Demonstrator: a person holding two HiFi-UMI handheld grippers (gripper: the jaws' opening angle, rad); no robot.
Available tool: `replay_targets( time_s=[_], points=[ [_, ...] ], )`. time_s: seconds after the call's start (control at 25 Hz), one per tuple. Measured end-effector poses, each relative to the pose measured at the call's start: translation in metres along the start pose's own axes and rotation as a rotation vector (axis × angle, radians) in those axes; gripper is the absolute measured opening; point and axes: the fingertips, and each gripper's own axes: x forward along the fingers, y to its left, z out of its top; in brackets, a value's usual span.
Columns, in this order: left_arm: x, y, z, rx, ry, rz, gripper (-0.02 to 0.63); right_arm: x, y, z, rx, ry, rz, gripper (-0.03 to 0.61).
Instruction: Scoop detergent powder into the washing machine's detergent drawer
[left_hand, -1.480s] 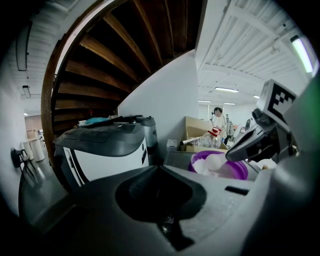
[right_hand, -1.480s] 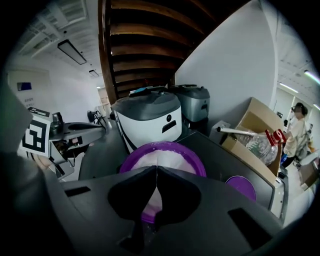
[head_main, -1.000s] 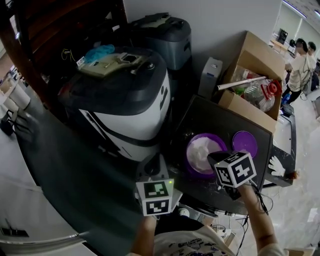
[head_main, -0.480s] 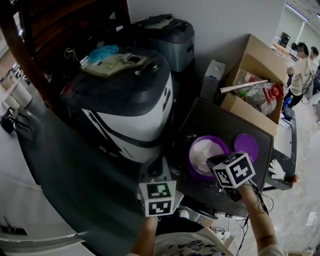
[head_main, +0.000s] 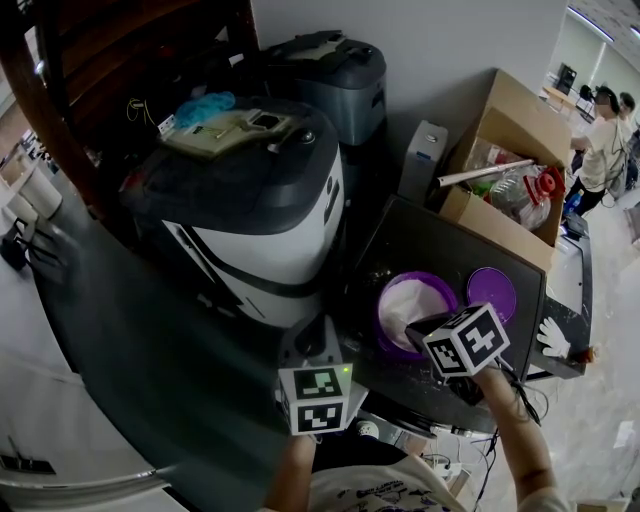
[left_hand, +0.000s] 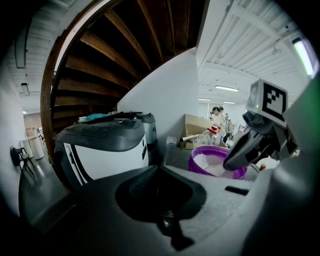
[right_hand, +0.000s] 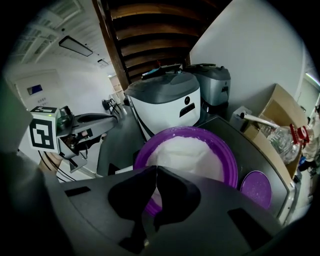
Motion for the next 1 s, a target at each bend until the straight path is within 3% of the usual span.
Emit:
replay_targets(
  time_s=[0.56,1.0],
  points=[
    [-0.001,-0.002,0.002,0.002,-0.003,-0.005,0.002,-0.007,-0.003,0.001,0.163,-0.078,0.092,0.02],
    [-0.003,-0.009,0.007,0.008,-0.012,0.001,0.002,-0.022,-0.018,0.0,0.359,-0.231,0.122,0.02]
  ],
)
